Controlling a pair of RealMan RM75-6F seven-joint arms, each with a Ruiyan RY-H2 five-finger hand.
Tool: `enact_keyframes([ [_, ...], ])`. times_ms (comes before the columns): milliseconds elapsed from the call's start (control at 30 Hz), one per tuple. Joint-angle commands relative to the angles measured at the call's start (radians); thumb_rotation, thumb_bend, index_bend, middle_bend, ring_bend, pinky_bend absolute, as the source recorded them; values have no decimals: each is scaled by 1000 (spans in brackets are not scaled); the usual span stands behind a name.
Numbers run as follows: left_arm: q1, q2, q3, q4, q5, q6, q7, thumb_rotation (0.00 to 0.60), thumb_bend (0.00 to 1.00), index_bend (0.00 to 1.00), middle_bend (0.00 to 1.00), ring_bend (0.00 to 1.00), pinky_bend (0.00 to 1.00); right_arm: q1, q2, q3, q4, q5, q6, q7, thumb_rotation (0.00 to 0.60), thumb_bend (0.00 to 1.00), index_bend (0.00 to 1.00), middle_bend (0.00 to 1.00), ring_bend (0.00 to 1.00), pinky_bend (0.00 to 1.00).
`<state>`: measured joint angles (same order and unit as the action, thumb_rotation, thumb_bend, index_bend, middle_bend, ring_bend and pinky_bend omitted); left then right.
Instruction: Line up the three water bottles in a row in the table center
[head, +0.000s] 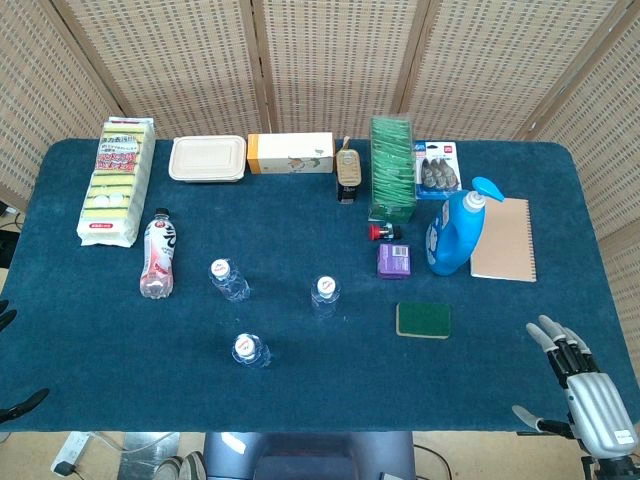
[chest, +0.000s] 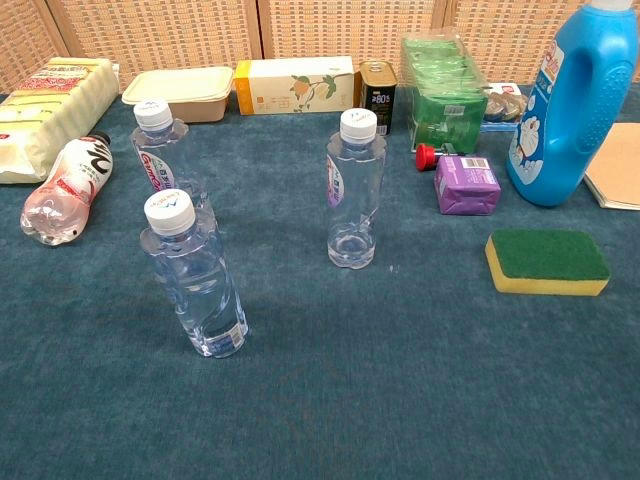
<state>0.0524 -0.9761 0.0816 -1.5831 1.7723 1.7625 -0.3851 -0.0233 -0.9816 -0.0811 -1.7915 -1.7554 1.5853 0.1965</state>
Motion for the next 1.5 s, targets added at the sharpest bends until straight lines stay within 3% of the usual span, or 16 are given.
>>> enact_keyframes([
  [33,-1,0,1,-1,1,-2,2,600,123,0,0,0,0,1,1,-1,1,-2,-2,3,600,0,35,0,0,0],
  [433,0,0,3,0,11,5,2,600,123,0,0,0,0,32,-21,4,44,-34,-7,82,600,0,35,0,0,4],
  [667,3,2,11,10,25,16,-13,600,123,0,0,0,0,110,-72,23,126,-51,-55,277,600,0,36,19,1,76],
  [800,5,4,13,13,33,25,-23,600,123,0,0,0,0,210,-104,29,184,-88,-130,476,600,0,35,34,20,110],
  [867,6,6,14,18,31,29,-36,600,122,0,0,0,0,295,-161,58,228,-89,-201,571,600,0,35,37,26,117],
  [1067,2,8,13,24,22,23,-48,600,122,0,0,0,0,380,-246,87,245,-84,-268,550,600,0,35,36,26,119],
  [1300,0,14,10,26,10,20,-67,600,122,0,0,0,0,485,-325,137,208,-26,-394,437,600,0,35,35,26,121],
  [1500,0,21,4,36,-10,24,-111,600,123,0,0,0,0,578,-408,201,232,85,-523,347,600,0,35,31,23,122],
])
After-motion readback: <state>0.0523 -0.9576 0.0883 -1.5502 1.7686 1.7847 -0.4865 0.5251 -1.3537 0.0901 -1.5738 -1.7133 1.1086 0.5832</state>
